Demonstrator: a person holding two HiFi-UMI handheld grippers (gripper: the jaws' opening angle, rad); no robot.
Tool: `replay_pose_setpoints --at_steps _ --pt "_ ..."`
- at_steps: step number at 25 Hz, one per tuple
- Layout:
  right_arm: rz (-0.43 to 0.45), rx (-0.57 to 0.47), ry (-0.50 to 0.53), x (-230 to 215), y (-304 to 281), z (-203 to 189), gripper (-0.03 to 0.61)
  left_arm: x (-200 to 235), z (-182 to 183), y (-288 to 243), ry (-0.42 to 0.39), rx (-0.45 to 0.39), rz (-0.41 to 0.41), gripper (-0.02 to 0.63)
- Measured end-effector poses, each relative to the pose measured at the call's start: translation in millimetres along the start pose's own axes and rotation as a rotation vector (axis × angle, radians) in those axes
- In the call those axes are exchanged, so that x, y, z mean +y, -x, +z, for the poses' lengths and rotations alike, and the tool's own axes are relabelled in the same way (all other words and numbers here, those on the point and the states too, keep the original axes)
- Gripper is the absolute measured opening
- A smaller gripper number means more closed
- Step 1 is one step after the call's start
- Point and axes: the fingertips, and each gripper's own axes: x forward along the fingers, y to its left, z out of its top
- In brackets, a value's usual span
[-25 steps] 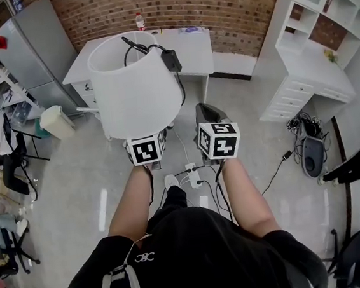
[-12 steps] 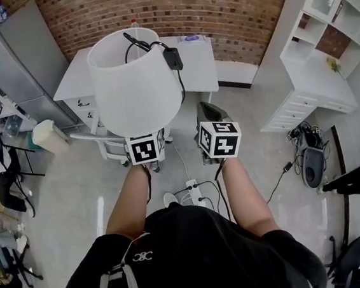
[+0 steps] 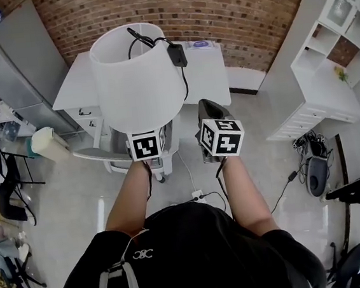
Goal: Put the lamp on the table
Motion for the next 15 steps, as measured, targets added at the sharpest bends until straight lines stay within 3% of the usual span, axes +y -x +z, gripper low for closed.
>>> replay_pose_setpoints --at_steps 9,15 --pt "0.003 0.023 -0.004 -12.8 -33.8 3.7 -0.003 16.2 -2.9 -41.3 0.02 0.031 0.0 0.132" --pt "0.038 0.027 -0.023 -31.4 -86.7 2.1 -0.003 31.5 -13.8 -92.4 0.001 0.059 0.027 0.13"
